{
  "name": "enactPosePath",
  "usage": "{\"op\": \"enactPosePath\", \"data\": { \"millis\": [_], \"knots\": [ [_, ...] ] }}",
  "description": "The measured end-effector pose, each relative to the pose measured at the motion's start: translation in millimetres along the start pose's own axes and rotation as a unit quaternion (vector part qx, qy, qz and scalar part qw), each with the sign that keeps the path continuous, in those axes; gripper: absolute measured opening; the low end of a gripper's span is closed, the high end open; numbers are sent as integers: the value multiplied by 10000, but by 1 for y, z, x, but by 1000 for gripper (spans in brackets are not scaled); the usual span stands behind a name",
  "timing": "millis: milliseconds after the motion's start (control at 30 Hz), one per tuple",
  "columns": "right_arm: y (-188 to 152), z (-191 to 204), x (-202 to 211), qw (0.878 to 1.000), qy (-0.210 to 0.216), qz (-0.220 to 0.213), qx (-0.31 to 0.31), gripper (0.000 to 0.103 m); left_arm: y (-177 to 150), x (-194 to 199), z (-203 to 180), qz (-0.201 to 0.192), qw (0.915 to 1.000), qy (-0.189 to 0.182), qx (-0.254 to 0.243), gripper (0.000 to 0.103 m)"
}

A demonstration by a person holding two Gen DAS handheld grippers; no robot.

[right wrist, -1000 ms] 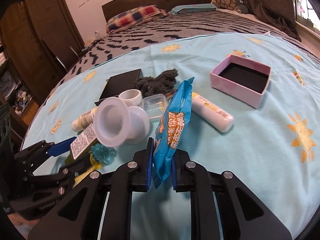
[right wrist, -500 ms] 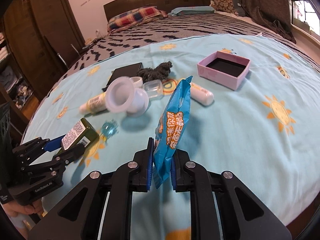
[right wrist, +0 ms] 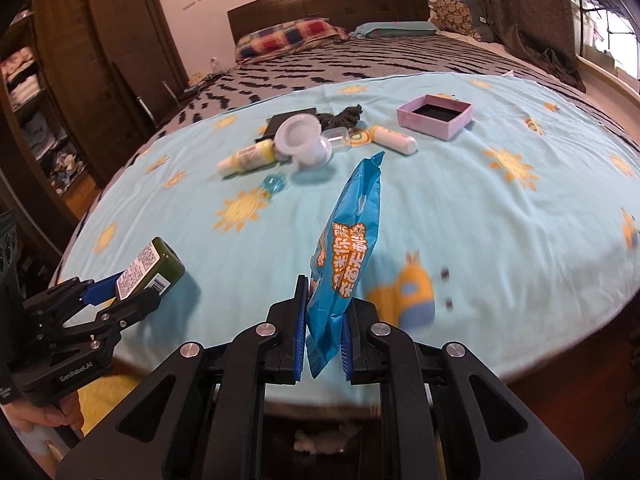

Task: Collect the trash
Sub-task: 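Lower both tools to the bin and release the bottle and wipe pack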

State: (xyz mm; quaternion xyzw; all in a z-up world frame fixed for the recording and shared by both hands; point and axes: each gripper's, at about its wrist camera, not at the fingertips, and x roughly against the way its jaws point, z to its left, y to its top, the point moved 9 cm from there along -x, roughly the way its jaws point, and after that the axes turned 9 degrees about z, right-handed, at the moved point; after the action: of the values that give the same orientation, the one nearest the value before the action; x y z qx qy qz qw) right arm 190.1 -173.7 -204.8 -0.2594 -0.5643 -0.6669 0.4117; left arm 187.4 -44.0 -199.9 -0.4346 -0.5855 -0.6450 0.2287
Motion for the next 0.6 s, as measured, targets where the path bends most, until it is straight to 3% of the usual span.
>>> {"op": "enactPosePath", "data": {
  "millis": [267,600],
  "knots": [
    [-64,13,7,9995,60,289,80,15,-63,11,-17,178,9997,-142,122,44],
    [-136,11,-23,9957,1,926,75,15,-135,-21,-26,756,9965,-206,277,44]
  ]
}}
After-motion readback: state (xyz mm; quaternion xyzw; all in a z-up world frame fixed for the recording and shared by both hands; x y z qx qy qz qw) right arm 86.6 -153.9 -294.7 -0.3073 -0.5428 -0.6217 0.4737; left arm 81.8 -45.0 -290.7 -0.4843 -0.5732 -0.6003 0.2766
